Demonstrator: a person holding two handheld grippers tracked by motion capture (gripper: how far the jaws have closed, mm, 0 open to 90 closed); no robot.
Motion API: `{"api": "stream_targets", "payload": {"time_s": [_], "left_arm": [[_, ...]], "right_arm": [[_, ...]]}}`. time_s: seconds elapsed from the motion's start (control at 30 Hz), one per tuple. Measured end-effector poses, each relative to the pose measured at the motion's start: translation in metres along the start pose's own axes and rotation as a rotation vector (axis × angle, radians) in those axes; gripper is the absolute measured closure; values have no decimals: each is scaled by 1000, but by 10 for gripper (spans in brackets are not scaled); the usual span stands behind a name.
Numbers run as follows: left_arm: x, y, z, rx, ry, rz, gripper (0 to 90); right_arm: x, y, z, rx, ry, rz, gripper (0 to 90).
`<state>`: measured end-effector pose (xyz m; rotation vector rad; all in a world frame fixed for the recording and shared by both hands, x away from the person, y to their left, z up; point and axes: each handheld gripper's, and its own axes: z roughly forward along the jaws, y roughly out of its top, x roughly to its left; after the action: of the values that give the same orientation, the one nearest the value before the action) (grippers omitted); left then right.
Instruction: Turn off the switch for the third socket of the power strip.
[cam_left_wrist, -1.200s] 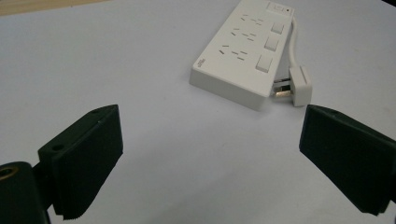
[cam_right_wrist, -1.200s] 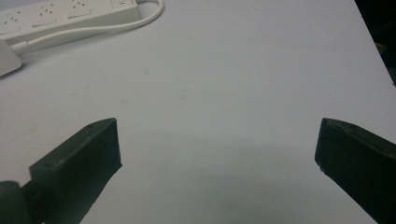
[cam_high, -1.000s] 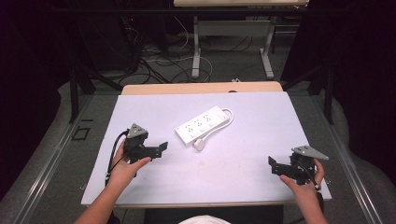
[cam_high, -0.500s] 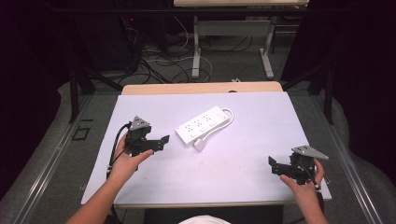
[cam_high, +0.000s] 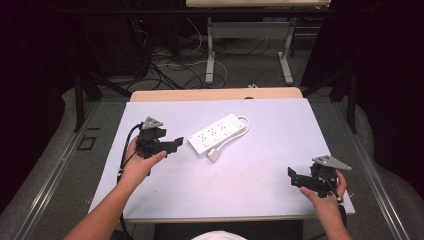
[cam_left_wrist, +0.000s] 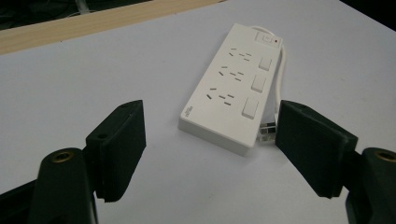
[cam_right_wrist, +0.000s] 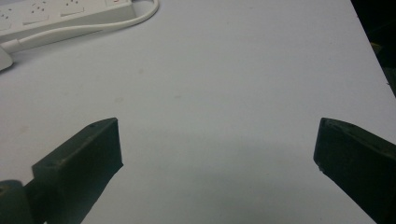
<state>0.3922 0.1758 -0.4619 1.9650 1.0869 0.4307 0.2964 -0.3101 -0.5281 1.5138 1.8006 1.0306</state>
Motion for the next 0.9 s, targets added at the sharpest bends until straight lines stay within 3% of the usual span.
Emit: {"api": "stream_targets", "payload": {"time_s": [0.33,0.5,0.63,0.9], "left_arm": [[-1,16,3,3,-2,-6,294],[-3,24,6,-22,25,-21,309],[-4,29,9,-26,23,-33,315],[-6,36,21,13,3,-74,332]], "right_arm": [[-1,-1,1,6,0,9,7],[-2,-1,2,15,7,5,8],[-1,-1,2,14,8,4,8],[-2,-1,2,17,11,5,8]]}}
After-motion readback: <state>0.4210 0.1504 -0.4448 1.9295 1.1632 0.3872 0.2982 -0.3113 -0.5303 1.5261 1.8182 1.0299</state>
